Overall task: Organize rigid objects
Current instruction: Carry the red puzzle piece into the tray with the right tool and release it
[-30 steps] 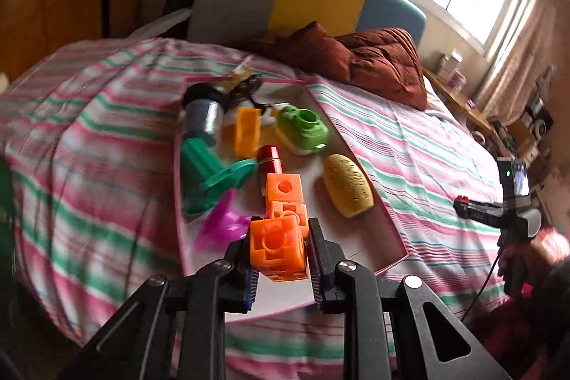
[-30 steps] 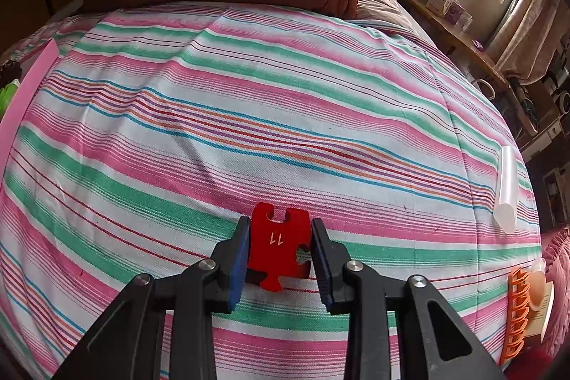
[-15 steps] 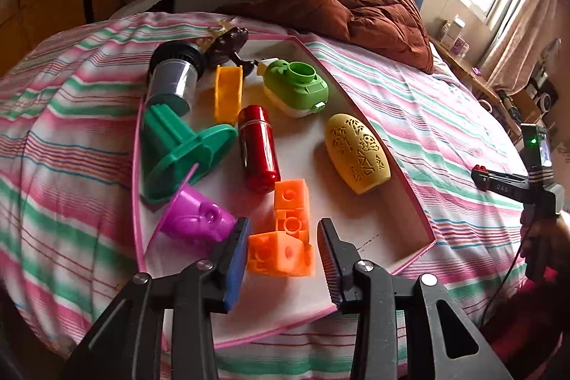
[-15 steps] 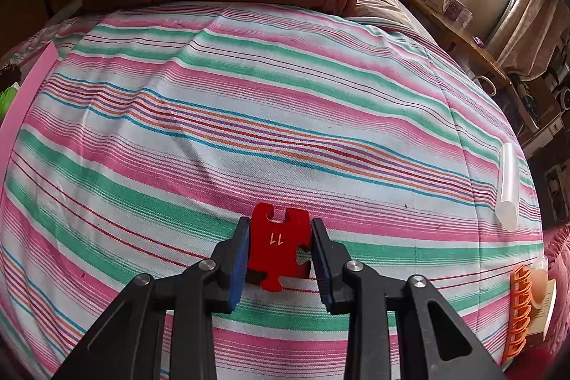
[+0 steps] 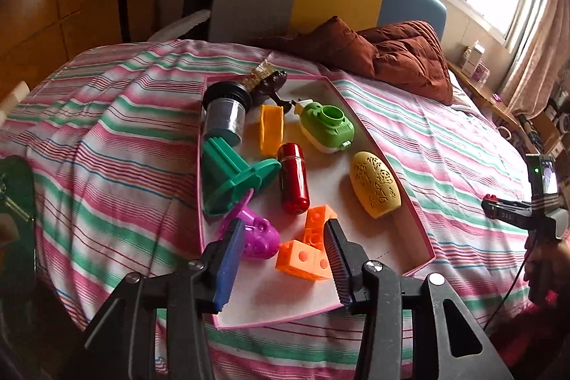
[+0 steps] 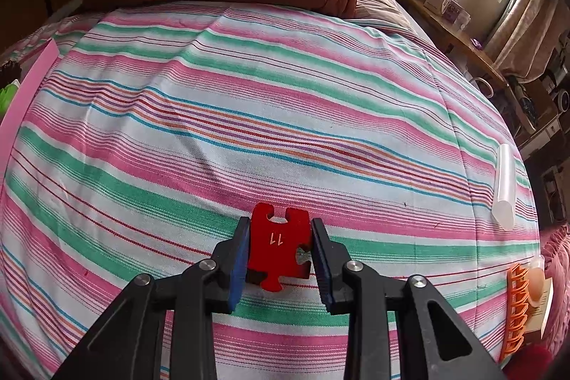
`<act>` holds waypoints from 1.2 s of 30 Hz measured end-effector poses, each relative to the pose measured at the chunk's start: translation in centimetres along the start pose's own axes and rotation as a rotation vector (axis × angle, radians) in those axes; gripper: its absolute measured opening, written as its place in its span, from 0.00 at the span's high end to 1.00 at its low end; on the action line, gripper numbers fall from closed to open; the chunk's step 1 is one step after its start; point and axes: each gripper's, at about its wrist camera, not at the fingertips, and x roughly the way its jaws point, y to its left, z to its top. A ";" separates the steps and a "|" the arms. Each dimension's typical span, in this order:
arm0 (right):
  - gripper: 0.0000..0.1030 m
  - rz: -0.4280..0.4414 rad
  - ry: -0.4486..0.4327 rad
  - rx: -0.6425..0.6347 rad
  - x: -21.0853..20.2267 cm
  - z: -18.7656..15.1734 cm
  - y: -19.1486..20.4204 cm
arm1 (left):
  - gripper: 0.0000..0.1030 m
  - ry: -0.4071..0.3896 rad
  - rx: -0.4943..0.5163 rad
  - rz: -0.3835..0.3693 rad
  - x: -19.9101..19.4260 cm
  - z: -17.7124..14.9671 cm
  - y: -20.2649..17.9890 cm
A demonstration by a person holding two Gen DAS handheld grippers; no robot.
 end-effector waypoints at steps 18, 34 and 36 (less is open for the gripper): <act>0.69 0.463 -0.186 -0.203 -10.0 1.6 13.5 | 0.52 -0.020 -0.059 0.038 -1.2 -0.1 2.2; 0.69 0.478 -0.100 -0.447 -6.8 2.5 29.4 | 0.38 -0.014 -0.128 0.098 -1.4 -0.6 5.5; 0.67 0.499 -0.107 -0.438 -6.7 2.3 29.1 | 0.35 -0.019 -0.128 0.106 -1.3 -0.6 5.6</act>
